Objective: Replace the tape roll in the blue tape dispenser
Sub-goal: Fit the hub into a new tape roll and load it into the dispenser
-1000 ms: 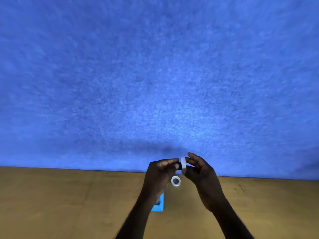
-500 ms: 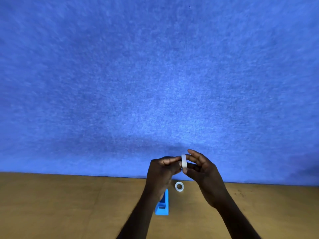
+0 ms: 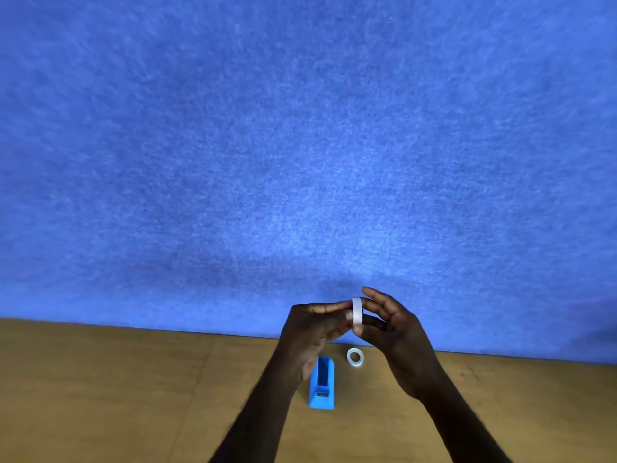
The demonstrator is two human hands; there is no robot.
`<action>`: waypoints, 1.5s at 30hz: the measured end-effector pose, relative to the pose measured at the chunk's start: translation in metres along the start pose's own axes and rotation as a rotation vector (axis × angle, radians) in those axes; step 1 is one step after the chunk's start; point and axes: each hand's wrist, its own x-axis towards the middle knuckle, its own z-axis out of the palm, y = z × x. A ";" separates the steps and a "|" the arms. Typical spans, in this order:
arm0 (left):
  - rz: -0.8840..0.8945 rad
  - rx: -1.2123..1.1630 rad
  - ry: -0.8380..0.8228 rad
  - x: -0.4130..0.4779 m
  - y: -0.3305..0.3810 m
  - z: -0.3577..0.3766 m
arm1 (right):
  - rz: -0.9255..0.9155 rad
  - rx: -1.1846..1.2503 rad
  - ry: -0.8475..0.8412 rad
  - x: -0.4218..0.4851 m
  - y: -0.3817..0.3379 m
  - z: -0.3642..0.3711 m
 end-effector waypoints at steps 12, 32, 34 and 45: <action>0.001 -0.050 0.008 0.007 -0.025 -0.009 | 0.051 -0.157 -0.052 0.007 0.009 -0.006; -0.148 0.917 -0.160 0.025 -0.160 -0.121 | 0.090 -0.672 -0.100 0.050 0.156 0.002; -0.143 0.960 -0.185 0.032 -0.169 -0.121 | 0.070 -0.733 -0.093 0.052 0.167 0.004; 0.007 1.099 -0.172 0.044 -0.194 -0.124 | -0.007 -0.865 -0.115 0.063 0.191 0.006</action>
